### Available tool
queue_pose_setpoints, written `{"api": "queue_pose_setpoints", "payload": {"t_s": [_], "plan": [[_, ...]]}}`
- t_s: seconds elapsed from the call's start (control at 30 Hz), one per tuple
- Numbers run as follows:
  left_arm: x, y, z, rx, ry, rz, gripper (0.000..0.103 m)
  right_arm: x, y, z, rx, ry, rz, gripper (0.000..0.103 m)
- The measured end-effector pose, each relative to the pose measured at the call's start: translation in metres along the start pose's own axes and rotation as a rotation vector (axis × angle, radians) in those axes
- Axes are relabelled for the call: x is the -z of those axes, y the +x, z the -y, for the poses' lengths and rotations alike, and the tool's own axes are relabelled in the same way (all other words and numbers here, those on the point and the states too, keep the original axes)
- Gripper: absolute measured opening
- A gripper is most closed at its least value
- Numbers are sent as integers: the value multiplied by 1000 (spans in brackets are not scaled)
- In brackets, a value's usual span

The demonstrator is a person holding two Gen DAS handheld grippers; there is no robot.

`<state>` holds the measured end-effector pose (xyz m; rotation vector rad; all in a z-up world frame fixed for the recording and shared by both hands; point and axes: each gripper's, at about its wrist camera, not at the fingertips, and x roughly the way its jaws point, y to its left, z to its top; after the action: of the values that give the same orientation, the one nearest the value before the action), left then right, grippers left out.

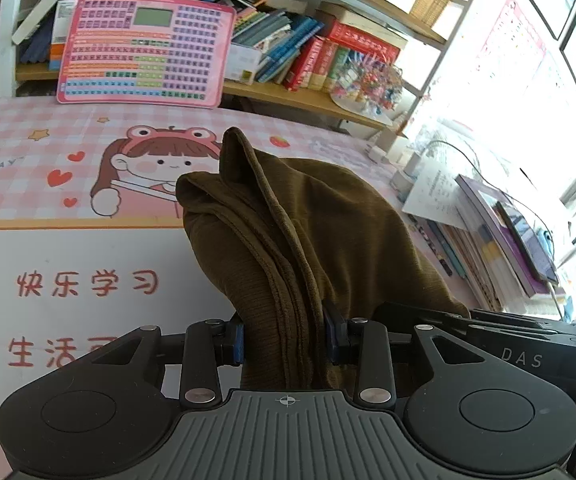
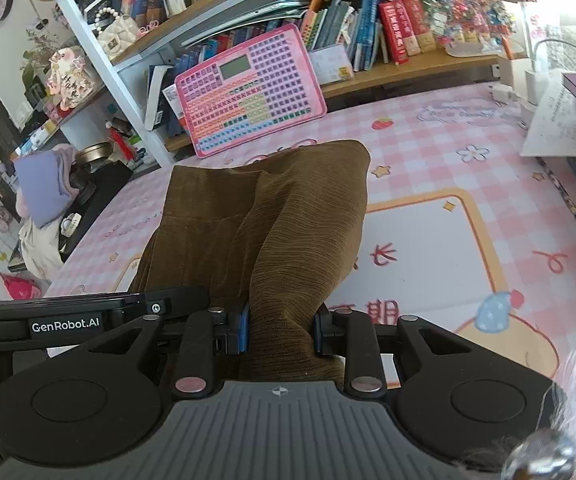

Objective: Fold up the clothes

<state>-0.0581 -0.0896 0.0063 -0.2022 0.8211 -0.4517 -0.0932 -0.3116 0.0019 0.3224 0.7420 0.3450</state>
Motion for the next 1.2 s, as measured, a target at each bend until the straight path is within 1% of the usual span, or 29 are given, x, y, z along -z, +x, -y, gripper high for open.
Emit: {"api": "queue_pose_setpoints", "payload": {"t_s": [0.27,0.5,0.7,0.9,1.03,1.2], "plan": [[-16,4,-38,23,-8,-1,34,-11,31,-25,21,-2,3,26],[-46,3,-94,50,-8,-5,34,-28,71,-68,48,-10,15,26],[-67,2,-150,62,-41,-23,34,-40,117,-104,46,0,-8,26],[-100,3,-211,73,-117,-4,34,-71,168,-139,28,-33,-15,26],[-127,12,-247,69,-130,15,34,-97,208,-158,18,-61,-13,26],[-162,33,-284,53,-131,46,34,-127,257,-169,17,-87,12,26]]}}
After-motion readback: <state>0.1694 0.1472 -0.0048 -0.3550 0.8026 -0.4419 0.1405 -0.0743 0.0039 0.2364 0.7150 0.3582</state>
